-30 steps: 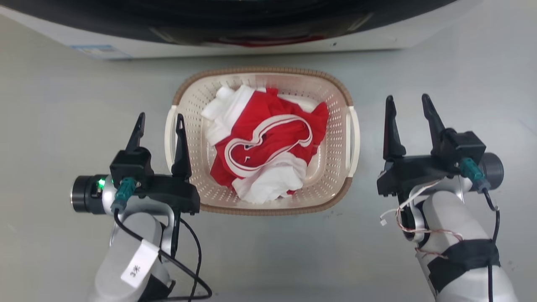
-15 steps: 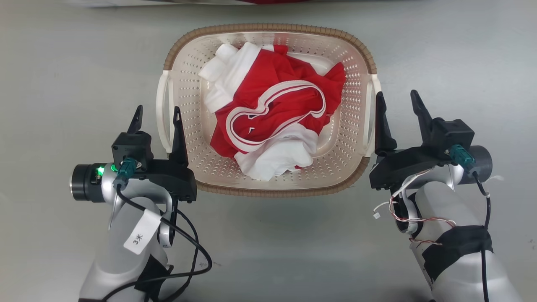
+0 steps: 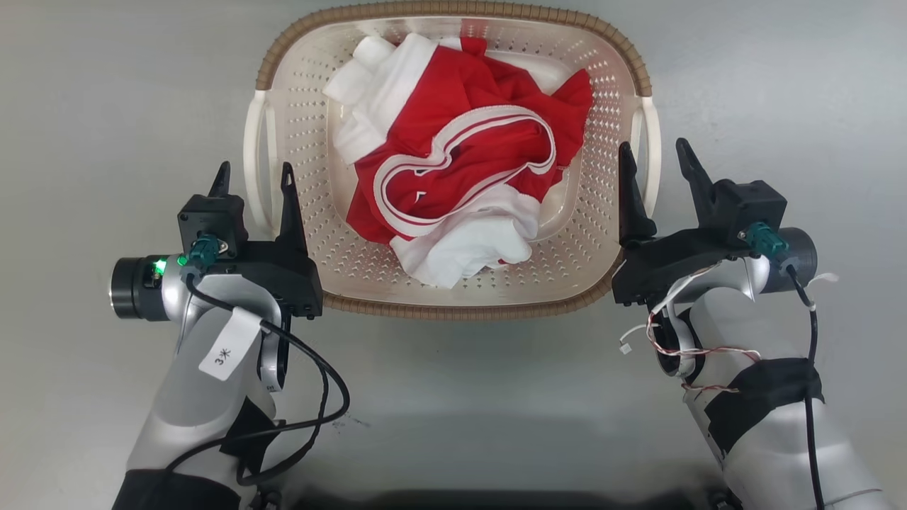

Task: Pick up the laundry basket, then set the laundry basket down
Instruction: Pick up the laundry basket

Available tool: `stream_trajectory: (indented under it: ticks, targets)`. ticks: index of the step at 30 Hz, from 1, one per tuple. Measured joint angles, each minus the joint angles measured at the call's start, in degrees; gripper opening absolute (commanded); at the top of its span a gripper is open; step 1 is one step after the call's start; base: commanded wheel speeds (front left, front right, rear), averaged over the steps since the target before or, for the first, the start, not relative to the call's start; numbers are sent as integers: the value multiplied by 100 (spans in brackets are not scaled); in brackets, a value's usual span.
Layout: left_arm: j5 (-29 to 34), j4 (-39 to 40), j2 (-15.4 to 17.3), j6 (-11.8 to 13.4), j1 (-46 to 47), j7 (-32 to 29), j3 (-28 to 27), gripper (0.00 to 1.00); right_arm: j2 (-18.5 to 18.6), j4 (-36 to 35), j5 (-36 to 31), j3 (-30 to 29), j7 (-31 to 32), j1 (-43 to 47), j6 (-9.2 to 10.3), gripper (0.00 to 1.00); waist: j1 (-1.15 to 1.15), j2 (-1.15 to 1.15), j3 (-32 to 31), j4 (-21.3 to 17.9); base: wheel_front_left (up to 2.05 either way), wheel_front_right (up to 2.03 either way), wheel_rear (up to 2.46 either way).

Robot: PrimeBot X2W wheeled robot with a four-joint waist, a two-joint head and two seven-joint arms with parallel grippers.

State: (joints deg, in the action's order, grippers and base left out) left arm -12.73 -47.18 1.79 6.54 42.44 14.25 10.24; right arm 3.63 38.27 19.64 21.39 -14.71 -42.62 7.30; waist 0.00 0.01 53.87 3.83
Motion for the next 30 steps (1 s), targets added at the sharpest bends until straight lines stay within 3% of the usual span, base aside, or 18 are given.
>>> stream_trajectory:
  ticks: [15, 21, 22, 23, 24, 25, 26, 30]
  targets:
    - [-92, -636, -13, -158, 412, 3, 23, 100, 8, 289, 213, 238, 0, -189, 0, 100, 0, -1, 206, 21, 0, 0, 0]
    - [-140, -790, -29, -218, 485, 4, 92, 48, 9, 325, 263, 343, 0, -287, 0, 100, 0, -1, 224, 31, 0, 0, 0]
    - [-152, -820, -37, -252, 514, 4, 110, 44, 9, 333, 264, 365, 0, -296, 0, 78, 0, -1, 226, 31, 0, 0, 0]
    - [-168, -842, -41, -253, 539, 3, 130, 36, 9, 342, 275, 388, 0, -305, 0, 39, 0, -1, 228, 30, 0, 0, 0]
    - [-180, -864, -43, -257, 556, 4, 151, 25, 10, 354, 285, 416, 0, -322, 0, 11, 0, -1, 229, 29, 0, 0, 0]
    - [-189, -884, -45, -259, 566, 4, 174, 7, 10, 367, 300, 445, 0, -348, 0, 0, 0, -1, 230, 28, 0, 0, 0]
    - [-199, -906, -40, -288, 572, 7, 192, 0, 11, 382, 312, 465, 0, -376, 0, 0, 0, -1, 230, 26, 0, 0, 0]
    - [-333, -982, -43, -314, 575, 31, 318, 0, 1, 442, 367, 501, 0, -454, 33, 0, 0, -1, 217, 13, 0, 0, 0]
